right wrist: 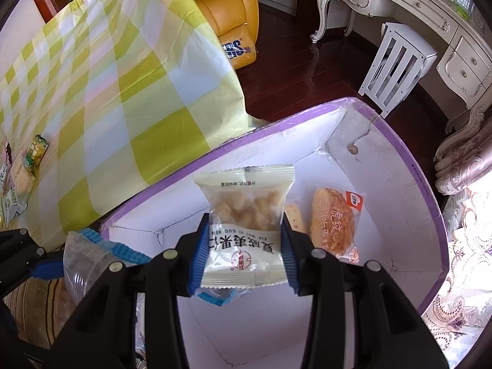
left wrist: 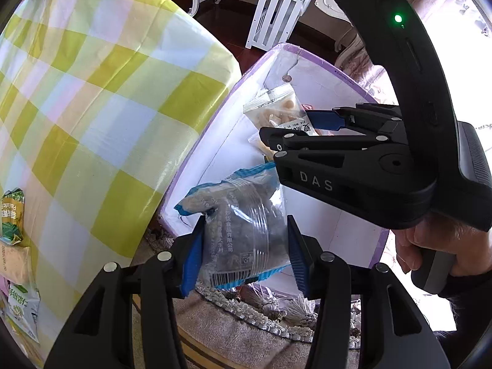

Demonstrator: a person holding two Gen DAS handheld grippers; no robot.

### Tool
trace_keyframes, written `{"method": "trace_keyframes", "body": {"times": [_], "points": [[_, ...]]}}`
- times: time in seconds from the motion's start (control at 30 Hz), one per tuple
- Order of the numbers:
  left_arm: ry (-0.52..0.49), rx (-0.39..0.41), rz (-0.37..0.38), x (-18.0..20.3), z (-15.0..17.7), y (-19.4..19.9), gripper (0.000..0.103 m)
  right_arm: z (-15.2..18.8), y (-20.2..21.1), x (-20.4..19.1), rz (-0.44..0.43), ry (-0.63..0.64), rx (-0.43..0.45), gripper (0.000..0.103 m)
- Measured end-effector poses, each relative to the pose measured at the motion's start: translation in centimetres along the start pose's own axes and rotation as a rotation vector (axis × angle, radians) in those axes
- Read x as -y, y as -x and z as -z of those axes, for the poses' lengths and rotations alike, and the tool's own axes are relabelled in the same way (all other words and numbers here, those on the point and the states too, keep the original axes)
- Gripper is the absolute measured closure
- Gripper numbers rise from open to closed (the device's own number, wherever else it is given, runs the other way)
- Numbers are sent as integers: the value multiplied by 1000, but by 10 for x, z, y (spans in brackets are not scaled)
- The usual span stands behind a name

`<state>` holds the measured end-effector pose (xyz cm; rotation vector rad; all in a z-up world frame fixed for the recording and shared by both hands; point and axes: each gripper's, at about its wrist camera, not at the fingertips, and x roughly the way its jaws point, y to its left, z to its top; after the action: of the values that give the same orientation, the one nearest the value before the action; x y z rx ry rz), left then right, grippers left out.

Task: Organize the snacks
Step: 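Carry both packets to the white box and open both tools over it, then move both tools back over the snack pile on the table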

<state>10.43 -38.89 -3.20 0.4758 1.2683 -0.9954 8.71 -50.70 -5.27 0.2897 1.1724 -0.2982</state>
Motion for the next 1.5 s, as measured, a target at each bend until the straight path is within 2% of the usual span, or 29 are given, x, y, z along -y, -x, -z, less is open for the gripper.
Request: {"method": "trace_keyframes", "body": {"times": [0.23, 0.3, 0.4, 0.57, 0.67, 0.97, 1.07, 1.5], "points": [[21, -11, 7, -3, -4, -5, 52, 1, -5, 3, -3, -7, -12, 58], [25, -3, 10, -4, -5, -4, 40, 1, -5, 2, -3, -4, -12, 54], [31, 11, 5, -5, -3, 1, 38, 0, -2, 1, -2, -2, -1, 46], [37, 55, -8, -8, 0, 12, 35, -4, 7, -4, -10, 4, 24, 33], [55, 85, -25, -12, 1, 18, 32, -7, 14, -9, -18, 5, 43, 29], [163, 182, -87, -47, 19, 48, 29, -16, 37, -21, -50, -42, 112, 27], [203, 219, -104, -60, 28, 62, 28, -19, 43, -34, -76, -53, 127, 27], [391, 379, -143, -120, 91, 126, 24, -24, 57, -137, -123, 96, 123, 27]]}}
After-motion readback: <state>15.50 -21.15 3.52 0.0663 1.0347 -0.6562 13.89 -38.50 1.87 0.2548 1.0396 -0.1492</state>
